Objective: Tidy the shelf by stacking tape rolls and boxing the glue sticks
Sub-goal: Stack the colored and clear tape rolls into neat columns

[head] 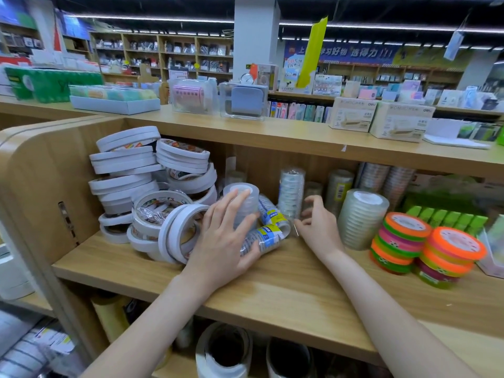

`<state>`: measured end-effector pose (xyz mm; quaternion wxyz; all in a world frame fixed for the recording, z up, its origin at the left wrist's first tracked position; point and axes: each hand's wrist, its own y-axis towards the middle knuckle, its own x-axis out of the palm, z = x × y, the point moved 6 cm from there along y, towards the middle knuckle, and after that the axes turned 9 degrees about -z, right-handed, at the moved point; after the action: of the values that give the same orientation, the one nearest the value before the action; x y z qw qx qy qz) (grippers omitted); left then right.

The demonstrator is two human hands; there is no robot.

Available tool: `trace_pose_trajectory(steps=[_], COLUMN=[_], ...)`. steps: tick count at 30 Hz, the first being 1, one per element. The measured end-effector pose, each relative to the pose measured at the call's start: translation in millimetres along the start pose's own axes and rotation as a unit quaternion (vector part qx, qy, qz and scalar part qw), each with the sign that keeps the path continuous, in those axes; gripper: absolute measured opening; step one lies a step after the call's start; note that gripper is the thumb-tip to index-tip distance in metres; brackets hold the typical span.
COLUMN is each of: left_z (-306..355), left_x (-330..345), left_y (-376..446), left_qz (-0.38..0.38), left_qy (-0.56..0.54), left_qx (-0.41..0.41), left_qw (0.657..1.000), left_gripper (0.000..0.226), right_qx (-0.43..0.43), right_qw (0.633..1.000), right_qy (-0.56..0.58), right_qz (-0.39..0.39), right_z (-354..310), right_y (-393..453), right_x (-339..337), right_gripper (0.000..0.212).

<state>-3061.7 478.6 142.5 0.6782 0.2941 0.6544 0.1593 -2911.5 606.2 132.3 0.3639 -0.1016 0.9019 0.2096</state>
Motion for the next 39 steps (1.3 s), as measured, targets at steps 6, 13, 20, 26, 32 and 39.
trace_pose_trajectory(steps=[6, 13, 20, 26, 32, 39], left_z=[-0.4, -1.6, -1.9, -1.7, -0.3, -2.4], left_x=[0.4, 0.9, 0.7, 0.2, -2.6, 1.9], left_y=[-0.6, -0.3, -0.8, -0.8, -2.4, -4.2], left_qz=[-0.004, -0.005, -0.010, -0.010, -0.001, -0.050], left_qy=[-0.005, -0.011, -0.007, -0.011, -0.011, 0.024], left_qx=[-0.003, -0.006, -0.010, -0.013, -0.004, -0.011], left_qw=[1.000, 1.000, 1.000, 1.000, 1.000, 0.998], left_gripper=[0.037, 0.036, 0.037, 0.037, 0.034, 0.042], right_qx=[0.021, 0.076, -0.026, -0.110, -0.165, -0.186], right_qw=[0.996, 0.942, 0.987, 0.982, 0.955, 0.942], right_qy=[0.079, 0.282, -0.015, -0.106, -0.099, -0.098], right_qz=[0.028, -0.163, -0.155, -0.115, -0.227, -0.261], right_z=[10.3, -0.4, -1.9, -19.7, -33.6, -26.8], right_y=[6.6, 13.7, -4.3, -11.7, -14.6, -15.6], right_x=[-3.9, 23.8, -4.3, -18.1, 4.5, 21.2], right_gripper=[0.015, 0.038, 0.031, 0.033, 0.049, 0.049])
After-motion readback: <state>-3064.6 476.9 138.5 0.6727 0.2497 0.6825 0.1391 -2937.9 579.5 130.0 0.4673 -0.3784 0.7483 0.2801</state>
